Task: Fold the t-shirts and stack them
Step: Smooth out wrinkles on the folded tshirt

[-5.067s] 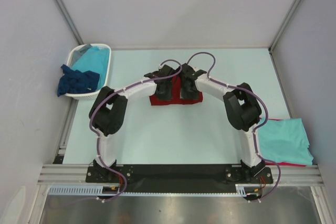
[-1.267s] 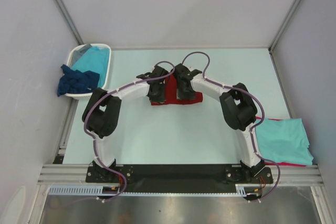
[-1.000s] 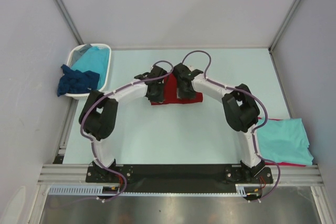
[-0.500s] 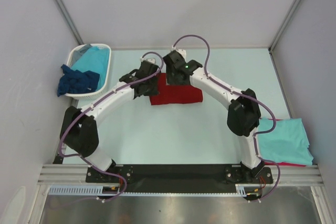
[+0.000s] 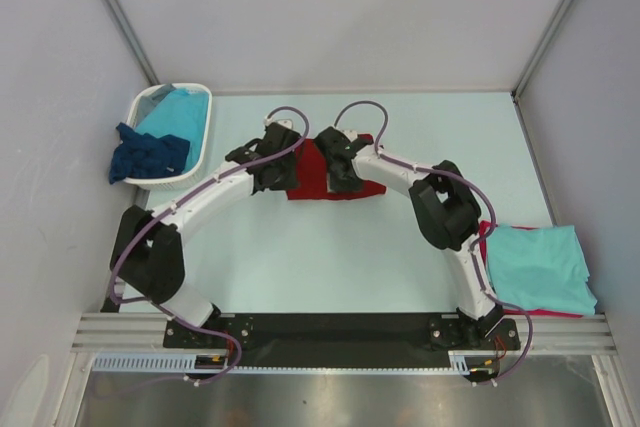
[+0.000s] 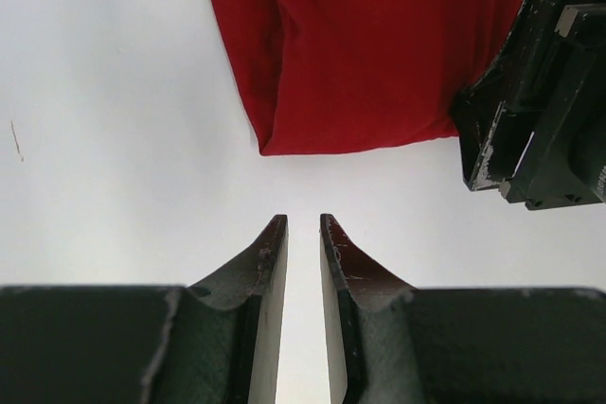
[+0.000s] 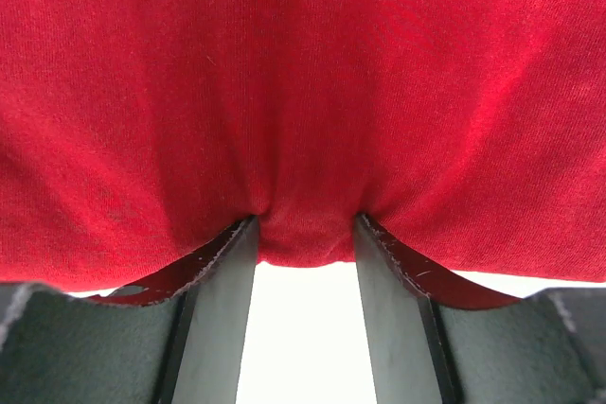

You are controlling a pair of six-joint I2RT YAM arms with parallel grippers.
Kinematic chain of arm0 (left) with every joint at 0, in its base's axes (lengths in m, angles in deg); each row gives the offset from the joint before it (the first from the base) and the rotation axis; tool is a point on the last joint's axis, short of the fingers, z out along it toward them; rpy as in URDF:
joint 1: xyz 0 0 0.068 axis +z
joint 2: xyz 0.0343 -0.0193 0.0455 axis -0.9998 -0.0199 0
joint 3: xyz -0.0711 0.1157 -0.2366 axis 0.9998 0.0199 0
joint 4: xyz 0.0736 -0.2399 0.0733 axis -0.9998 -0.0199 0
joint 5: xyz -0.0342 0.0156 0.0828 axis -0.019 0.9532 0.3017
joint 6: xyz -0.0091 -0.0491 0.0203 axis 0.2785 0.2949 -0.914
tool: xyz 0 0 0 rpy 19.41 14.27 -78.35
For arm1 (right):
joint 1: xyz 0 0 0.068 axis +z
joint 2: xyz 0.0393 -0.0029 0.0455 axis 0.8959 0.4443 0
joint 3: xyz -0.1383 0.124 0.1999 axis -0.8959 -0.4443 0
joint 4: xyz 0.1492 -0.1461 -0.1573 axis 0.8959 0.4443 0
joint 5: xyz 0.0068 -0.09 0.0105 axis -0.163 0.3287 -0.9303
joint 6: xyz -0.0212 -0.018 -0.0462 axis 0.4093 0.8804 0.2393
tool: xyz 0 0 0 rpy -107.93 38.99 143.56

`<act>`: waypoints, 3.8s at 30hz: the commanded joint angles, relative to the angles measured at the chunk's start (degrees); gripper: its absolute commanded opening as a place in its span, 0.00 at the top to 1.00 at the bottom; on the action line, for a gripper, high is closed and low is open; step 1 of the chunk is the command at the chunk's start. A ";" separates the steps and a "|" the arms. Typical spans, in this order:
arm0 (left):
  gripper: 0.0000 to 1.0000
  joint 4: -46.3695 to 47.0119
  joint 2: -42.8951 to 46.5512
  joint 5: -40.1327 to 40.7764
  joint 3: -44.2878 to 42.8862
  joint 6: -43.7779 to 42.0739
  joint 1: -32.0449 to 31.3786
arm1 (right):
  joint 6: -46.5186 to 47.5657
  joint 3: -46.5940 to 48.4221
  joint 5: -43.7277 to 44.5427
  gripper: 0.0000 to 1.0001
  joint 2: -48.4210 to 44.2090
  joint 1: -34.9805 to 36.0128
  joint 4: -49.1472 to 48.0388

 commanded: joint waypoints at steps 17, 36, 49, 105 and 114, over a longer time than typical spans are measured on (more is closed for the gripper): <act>0.73 2.58 -2.66 -5.04 -3.17 0.53 -0.75 | -1.85 -10.58 14.28 0.43 -28.04 -1.06 8.00; 0.62 4.95 -8.90 -3.99 -1.15 -0.52 -0.93 | -2.03 -23.09 5.84 0.36 -21.90 -4.49 -1.93; 0.54 4.78 -9.61 -2.23 -1.41 -1.31 0.83 | 0.43 -20.81 2.76 0.32 -17.23 -9.86 -3.87; 0.99 1.17 -20.16 -6.36 -5.37 -0.96 4.35 | -1.50 -23.51 -4.63 1.00 -11.60 -12.85 -5.10; 1.00 -1.46 -15.41 -7.94 -1.86 0.09 3.82 | -6.07 -32.31 -5.24 1.00 -20.56 -10.48 -3.17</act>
